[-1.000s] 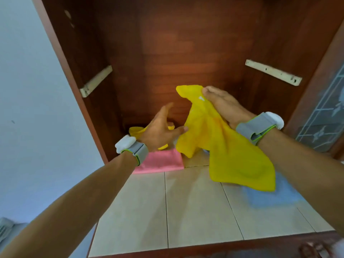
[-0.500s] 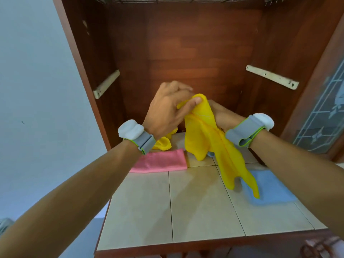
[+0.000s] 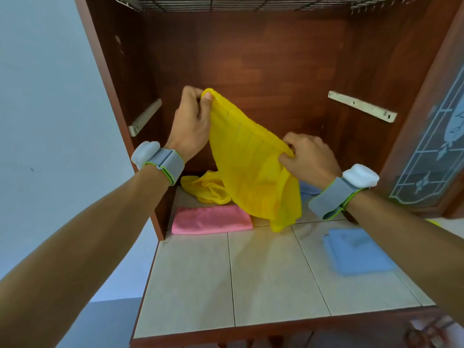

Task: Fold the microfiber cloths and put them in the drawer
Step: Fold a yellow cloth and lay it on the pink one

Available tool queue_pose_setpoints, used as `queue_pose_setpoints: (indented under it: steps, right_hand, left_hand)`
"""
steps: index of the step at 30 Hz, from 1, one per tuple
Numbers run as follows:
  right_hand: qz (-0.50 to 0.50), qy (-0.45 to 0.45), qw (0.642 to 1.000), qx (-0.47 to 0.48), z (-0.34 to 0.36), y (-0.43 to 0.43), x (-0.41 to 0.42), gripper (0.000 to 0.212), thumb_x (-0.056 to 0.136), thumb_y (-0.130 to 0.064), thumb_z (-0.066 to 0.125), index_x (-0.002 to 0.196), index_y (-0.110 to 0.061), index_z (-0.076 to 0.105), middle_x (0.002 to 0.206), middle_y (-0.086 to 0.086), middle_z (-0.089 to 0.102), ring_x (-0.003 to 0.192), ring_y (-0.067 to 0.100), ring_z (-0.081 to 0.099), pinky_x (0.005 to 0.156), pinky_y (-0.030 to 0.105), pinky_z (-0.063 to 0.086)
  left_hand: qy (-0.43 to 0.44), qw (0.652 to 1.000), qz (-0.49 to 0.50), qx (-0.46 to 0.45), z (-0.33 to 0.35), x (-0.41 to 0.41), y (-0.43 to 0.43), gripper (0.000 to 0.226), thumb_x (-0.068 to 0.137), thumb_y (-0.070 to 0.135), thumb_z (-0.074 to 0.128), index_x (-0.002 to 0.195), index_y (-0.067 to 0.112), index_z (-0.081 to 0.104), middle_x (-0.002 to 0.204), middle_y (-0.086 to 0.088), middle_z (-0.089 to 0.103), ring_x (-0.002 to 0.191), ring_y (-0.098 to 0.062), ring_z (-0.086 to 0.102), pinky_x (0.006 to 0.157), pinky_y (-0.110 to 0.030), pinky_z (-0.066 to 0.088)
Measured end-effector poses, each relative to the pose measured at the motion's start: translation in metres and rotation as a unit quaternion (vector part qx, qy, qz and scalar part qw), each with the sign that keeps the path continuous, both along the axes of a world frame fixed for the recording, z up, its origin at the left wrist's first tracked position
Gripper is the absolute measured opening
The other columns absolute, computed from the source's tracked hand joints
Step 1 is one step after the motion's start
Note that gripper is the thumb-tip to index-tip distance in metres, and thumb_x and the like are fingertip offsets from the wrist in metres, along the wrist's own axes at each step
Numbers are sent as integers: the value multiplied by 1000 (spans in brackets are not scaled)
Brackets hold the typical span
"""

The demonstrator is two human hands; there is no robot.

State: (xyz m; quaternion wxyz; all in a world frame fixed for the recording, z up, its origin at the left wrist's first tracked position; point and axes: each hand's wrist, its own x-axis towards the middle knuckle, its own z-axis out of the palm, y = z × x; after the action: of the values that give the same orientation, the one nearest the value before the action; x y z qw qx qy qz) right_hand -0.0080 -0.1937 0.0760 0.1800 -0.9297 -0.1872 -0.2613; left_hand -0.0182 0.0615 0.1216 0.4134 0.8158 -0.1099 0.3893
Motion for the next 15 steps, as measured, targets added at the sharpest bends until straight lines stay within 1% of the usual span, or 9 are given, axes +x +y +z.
queue_pose_setpoints:
  steps: [2, 4, 6, 9, 11, 12, 13, 14, 15]
  right_hand:
    - [-58, -14, 997, -46, -2, -15, 2, 15, 83, -28, 56, 97, -23, 56, 97, 10, 58, 90, 40, 57, 68, 41, 45]
    - [-73, 2, 996, -41, -6, -28, 1, 23, 83, -20, 56, 106, -24, 58, 103, 11, 59, 93, 43, 58, 71, 44, 48]
    - [-53, 17, 998, -19, -12, -38, 1, 27, 83, -14, 53, 107, -27, 58, 101, 10, 62, 92, 41, 59, 72, 45, 50]
    - [19, 45, 999, -4, -14, -51, -6, 25, 83, -12, 50, 99, -31, 54, 82, 5, 63, 77, 33, 59, 64, 42, 51]
    - [64, 111, 991, -27, -13, -54, -15, 19, 83, -9, 50, 87, -27, 53, 70, -1, 57, 71, 25, 58, 59, 30, 47]
    - [81, 169, 981, -57, -14, -54, -23, 17, 84, -8, 50, 81, -24, 53, 67, -5, 55, 69, 19, 57, 57, 19, 43]
    - [96, 238, 962, -91, -19, -53, -31, 16, 84, -10, 52, 76, -24, 54, 66, -9, 53, 66, 10, 55, 54, 10, 39]
    - [110, 310, 937, -118, -26, -53, -39, 12, 82, -16, 52, 73, -25, 54, 66, -11, 52, 64, 2, 53, 55, 8, 39]
    - [125, 371, 909, -144, -35, -54, -45, 7, 75, -22, 51, 70, -26, 53, 67, -11, 53, 64, -1, 53, 56, 8, 39]
  left_hand:
    - [2, 1000, 1, -29, -2, 3, 11, 19, 104, 33, 37, 99, 15, 40, 70, 10, 34, 58, -4, 35, 60, -31, 35]
    - [1, 999, 13, -38, -10, 3, 25, 19, 105, 32, 36, 100, 14, 38, 72, 9, 35, 59, -3, 35, 60, -31, 36]
    - [3, 999, 28, -34, -20, 1, 38, 19, 105, 31, 36, 98, 14, 37, 72, 10, 34, 58, -2, 35, 59, -26, 34]
    - [-2, 998, 42, -42, -34, -6, 47, 19, 106, 30, 35, 92, 16, 36, 70, 8, 30, 53, 2, 36, 55, -20, 30]
    - [3, 998, 54, -26, -49, -14, 51, 23, 106, 32, 34, 95, 12, 38, 67, 7, 32, 52, 1, 38, 54, -24, 32]
    - [13, 999, 52, -10, -60, -19, 52, 26, 106, 34, 34, 97, 10, 39, 66, 5, 35, 53, -1, 39, 55, -29, 34]
    - [28, 999, 43, 13, -72, -26, 53, 27, 105, 35, 35, 98, 9, 40, 67, 4, 40, 55, -2, 41, 56, -34, 36]
    - [55, 997, 24, 38, -87, -33, 53, 28, 105, 35, 35, 99, 9, 40, 68, 4, 44, 58, -4, 45, 57, -34, 37]
    - [95, 993, -1, 67, -106, -40, 54, 27, 105, 36, 35, 99, 10, 40, 69, 4, 47, 61, -7, 50, 59, -33, 39]
